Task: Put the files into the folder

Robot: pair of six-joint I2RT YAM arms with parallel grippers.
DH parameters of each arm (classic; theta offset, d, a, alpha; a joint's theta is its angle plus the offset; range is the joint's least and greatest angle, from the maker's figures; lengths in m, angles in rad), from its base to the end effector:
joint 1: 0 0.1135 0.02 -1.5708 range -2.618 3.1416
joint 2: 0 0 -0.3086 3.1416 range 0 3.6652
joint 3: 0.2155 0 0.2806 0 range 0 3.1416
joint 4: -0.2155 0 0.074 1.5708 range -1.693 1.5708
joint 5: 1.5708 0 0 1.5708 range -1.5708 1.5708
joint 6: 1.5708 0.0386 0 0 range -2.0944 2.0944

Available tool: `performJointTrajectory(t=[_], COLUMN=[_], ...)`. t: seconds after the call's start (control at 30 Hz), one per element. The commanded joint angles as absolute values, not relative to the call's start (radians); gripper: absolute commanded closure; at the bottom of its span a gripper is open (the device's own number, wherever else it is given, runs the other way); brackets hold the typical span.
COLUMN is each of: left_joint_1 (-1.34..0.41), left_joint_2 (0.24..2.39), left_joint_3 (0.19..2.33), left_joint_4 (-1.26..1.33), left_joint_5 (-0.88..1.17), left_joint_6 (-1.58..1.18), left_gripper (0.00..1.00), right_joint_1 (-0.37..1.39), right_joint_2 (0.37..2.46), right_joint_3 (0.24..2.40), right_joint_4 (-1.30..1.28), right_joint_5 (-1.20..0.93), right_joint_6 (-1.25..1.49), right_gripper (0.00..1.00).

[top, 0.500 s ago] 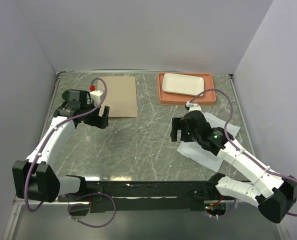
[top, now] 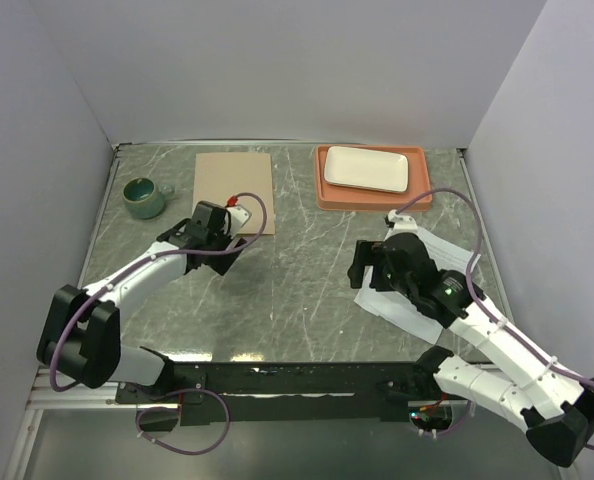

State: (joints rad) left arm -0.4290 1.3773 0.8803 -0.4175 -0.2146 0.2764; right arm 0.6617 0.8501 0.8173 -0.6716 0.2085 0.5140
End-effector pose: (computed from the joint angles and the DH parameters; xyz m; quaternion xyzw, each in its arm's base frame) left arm 0.2748 -0.1166 0.2499 0.2927 0.8952 0.0767 0.3272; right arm 0.1449 0.1027 0.3240 -0.0230 0.9035 0.1529 0.3998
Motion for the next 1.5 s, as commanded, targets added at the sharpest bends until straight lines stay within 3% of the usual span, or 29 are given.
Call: performJointTrajectory(t=[0.0,0.57,1.47], left_joint_1=[-0.465,-0.495,-0.505], left_joint_2=[1.399,1.627,1.717], left_joint_3=[0.848,0.75,0.79], left_joint_4=[-0.228,0.231,0.359], left_joint_5=[-0.366,-0.583,-0.626], left_joint_6=[0.392,0.63,0.736], left_gripper=[0.04,0.04,0.01], right_joint_1=[0.666,0.667,0.666], right_joint_2=[0.787,0.742,0.77], right_joint_3=[0.779,0.75,0.784], right_joint_4=[-0.65,-0.647,-0.658], right_joint_5=[0.241,0.221,0.219], right_joint_6=[0.558,0.612,0.617], right_gripper=[0.0,0.01,0.01])
